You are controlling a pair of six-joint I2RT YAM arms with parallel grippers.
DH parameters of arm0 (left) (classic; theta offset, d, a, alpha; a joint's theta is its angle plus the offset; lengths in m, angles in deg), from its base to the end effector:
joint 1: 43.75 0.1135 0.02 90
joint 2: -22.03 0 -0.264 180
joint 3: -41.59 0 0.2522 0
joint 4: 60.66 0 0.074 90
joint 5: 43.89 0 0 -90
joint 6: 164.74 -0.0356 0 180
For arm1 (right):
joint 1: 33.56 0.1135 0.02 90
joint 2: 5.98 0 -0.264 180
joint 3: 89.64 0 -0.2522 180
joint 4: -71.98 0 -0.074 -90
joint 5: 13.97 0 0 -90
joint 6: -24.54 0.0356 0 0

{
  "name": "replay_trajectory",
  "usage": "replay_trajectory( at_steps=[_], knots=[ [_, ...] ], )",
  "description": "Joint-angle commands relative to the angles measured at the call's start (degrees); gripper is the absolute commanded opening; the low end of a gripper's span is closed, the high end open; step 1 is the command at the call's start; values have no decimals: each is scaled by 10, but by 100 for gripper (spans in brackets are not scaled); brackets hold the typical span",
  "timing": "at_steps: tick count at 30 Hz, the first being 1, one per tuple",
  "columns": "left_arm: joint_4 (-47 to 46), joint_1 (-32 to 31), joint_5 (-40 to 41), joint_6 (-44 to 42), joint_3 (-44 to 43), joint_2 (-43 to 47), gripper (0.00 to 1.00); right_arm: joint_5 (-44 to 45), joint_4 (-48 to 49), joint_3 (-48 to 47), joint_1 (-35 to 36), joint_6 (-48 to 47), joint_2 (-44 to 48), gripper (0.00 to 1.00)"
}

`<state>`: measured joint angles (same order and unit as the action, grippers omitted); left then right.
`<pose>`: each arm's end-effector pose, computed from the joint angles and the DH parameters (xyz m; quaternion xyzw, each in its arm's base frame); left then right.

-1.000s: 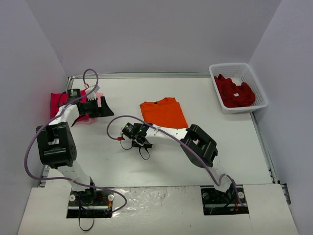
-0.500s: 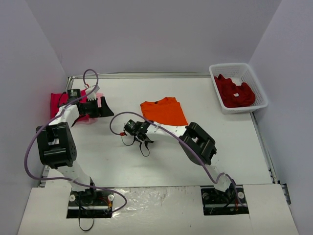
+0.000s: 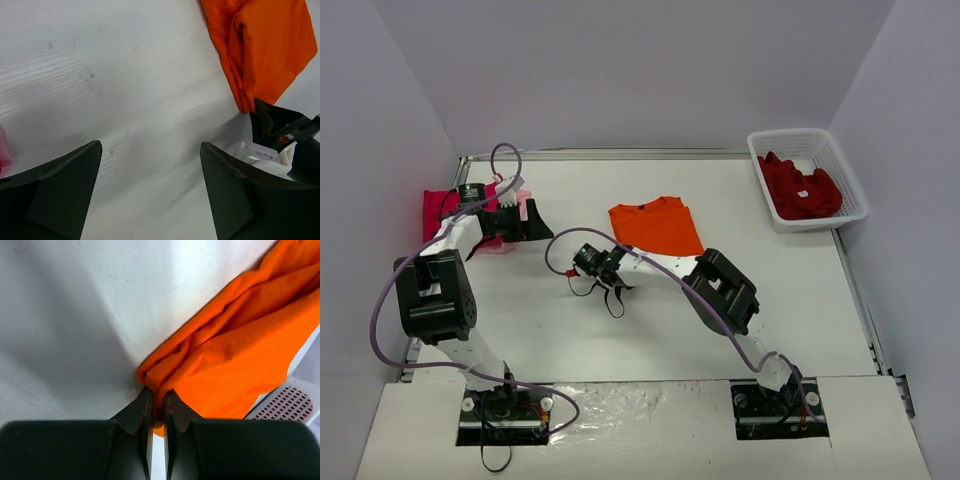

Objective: Fold and stack the t-shirts
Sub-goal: Put the neatly folded tshirt into the corner of the board with the left arm

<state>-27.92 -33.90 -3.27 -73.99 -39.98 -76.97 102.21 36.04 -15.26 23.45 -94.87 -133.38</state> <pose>0.3634 0.0357 0.2241 0.0628 0.8637 -0.3669 0.3397 0.2697 0.3866 0.1401 -0.5947 0.7250 -0.1467 0.3148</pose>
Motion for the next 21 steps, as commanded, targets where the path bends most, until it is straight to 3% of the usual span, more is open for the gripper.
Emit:
replay_trajectory(
  at_steps=[1,7,18,21],
  knots=[
    [-8,3,-5,14,-6,27,79,-18,-30,-20,-2,9,10,0],
    [-21,-6,6,98,-9,9,79,-10,-50,-60,-4,-10,41,0],
    [-36,-70,-79,257,-68,-92,80,-16,-70,-97,-9,-2,47,0],
    [-36,-92,-84,278,-80,-119,91,-19,-76,-109,-10,2,37,0]
  ],
)
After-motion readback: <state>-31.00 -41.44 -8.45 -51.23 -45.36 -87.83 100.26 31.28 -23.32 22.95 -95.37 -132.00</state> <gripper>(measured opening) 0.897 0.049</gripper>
